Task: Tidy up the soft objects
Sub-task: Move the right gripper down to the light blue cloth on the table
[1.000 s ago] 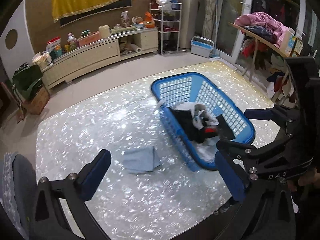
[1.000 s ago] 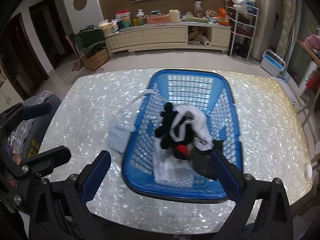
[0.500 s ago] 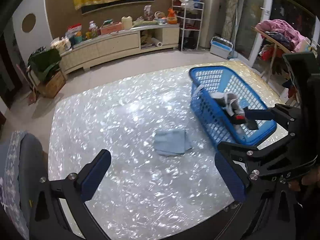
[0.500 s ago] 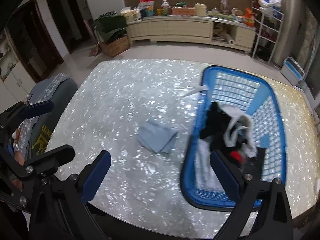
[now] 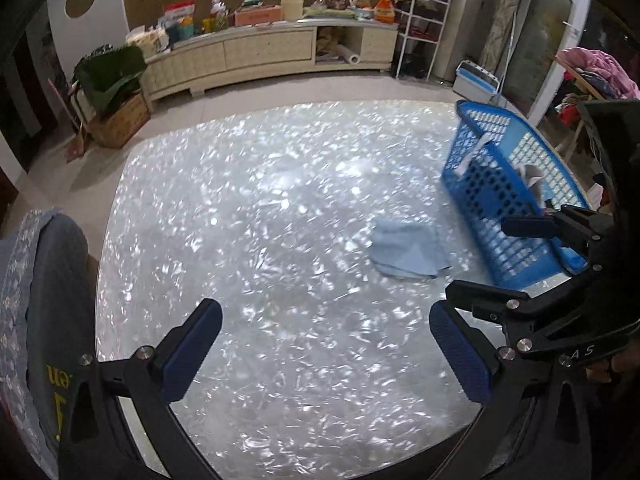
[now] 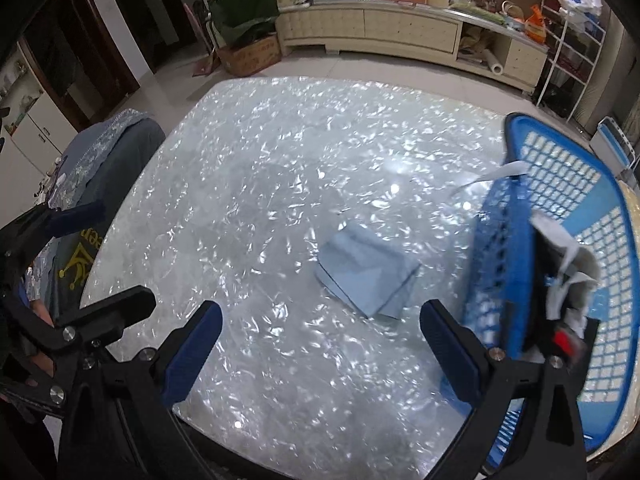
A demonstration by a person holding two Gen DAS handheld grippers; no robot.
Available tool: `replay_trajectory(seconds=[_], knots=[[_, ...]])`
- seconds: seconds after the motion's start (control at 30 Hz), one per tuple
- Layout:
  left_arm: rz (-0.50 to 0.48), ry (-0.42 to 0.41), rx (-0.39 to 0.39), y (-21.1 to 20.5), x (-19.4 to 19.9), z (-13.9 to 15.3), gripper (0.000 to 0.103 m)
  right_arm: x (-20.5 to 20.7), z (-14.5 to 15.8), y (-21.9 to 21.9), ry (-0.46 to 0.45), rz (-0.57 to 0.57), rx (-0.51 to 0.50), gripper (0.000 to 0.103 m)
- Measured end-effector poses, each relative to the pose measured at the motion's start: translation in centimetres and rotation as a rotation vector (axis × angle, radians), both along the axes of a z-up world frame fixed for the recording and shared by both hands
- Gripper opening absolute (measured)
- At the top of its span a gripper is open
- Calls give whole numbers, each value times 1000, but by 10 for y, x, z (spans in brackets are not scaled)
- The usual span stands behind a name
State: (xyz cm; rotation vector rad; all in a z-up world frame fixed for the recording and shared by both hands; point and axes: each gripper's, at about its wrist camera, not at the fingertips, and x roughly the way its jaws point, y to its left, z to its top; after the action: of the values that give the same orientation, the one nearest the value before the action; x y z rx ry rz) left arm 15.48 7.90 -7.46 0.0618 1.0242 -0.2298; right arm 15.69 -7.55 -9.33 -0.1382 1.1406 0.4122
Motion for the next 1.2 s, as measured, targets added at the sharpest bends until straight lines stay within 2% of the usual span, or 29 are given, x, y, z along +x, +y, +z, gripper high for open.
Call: replay_trajectory(seconds=[0.27, 0.47, 0.8, 0.97, 1.2], knots=[[17, 52, -14, 14, 19, -30, 103, 18, -24, 18, 47, 19, -23, 96], [13, 85, -20, 16, 37, -51, 103, 35, -54, 14, 103, -41, -53, 88], [-41, 96, -15, -4, 67, -73, 103, 57, -79, 1, 153, -135, -103, 82], [-56, 102, -18, -11, 76, -81, 103, 65, -90, -8, 186, -173, -107, 67], [-55, 113, -37, -10, 80, -89, 103, 70, -96, -21, 206, -198, -100, 59]])
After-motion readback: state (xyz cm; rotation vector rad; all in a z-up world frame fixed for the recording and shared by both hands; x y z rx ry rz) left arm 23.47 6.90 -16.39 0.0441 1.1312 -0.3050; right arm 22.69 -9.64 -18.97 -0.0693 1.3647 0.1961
